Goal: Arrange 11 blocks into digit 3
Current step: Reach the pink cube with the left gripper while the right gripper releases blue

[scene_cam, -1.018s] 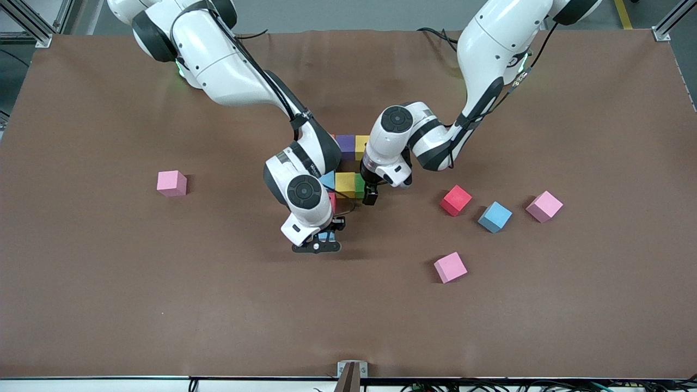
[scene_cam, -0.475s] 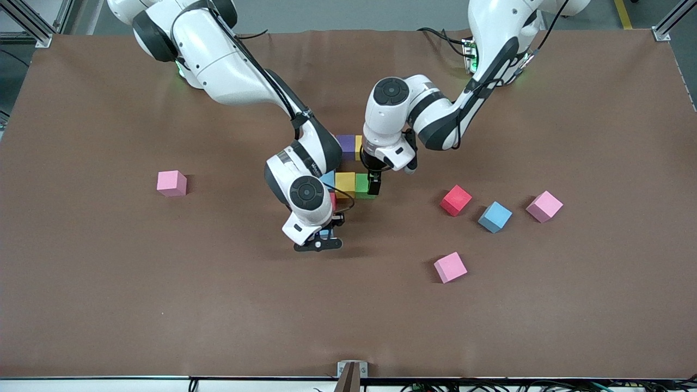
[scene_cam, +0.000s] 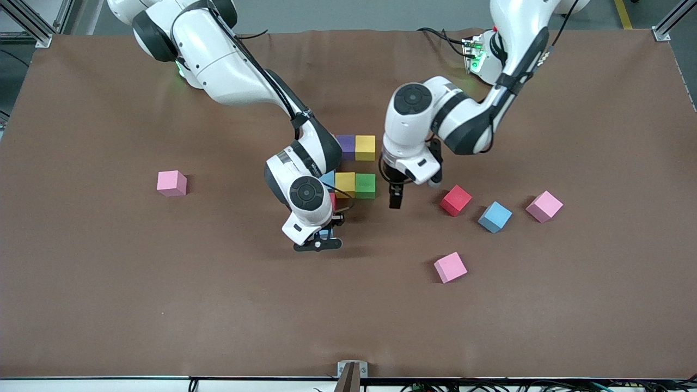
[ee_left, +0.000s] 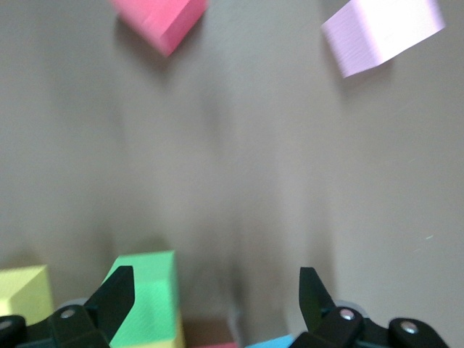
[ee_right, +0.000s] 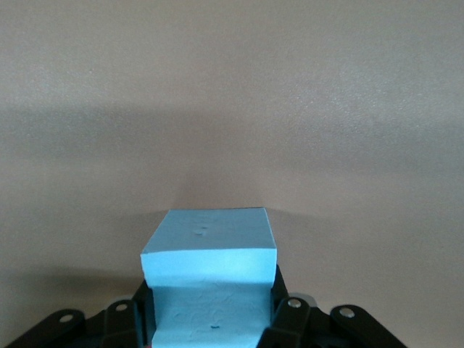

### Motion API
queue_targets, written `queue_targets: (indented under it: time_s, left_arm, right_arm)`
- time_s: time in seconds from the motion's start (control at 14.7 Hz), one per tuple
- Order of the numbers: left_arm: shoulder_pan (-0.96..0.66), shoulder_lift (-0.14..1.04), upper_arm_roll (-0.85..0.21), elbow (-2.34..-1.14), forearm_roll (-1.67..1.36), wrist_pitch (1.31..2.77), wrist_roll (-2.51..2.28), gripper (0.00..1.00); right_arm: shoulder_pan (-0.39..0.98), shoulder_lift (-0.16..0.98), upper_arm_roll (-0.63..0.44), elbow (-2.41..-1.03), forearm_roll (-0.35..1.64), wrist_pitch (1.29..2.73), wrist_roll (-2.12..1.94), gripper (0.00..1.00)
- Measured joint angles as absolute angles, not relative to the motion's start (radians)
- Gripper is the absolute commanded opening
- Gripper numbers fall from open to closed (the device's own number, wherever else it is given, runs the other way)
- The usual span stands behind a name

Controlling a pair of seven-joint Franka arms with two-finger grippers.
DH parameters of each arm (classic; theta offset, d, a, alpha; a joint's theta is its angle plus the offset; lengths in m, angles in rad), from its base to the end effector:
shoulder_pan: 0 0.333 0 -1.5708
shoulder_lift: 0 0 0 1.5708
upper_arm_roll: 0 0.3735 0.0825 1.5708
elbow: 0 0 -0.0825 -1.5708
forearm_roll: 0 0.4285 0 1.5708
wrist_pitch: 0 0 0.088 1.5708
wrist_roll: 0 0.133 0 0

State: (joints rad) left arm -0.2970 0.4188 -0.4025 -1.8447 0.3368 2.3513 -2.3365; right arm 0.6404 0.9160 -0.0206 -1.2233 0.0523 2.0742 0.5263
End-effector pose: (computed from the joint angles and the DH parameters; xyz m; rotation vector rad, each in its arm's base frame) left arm 0.5641 -0.4324 0.3269 2.2476 2.0033 0.1548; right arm 0.6718 0.4896 0.1955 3.1262 0.1162 -0.1094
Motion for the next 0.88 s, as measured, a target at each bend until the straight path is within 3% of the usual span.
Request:
queue_targets:
  time_s: [0.88]
  left_arm:
    - [-0.034, 0.503, -0.399, -1.690, 0.337, 2.288, -1.843, 1.00]
  right_arm:
    - [0.641, 0.916, 0.005, -1.223, 0.058, 2.066, 0.525, 0.48]
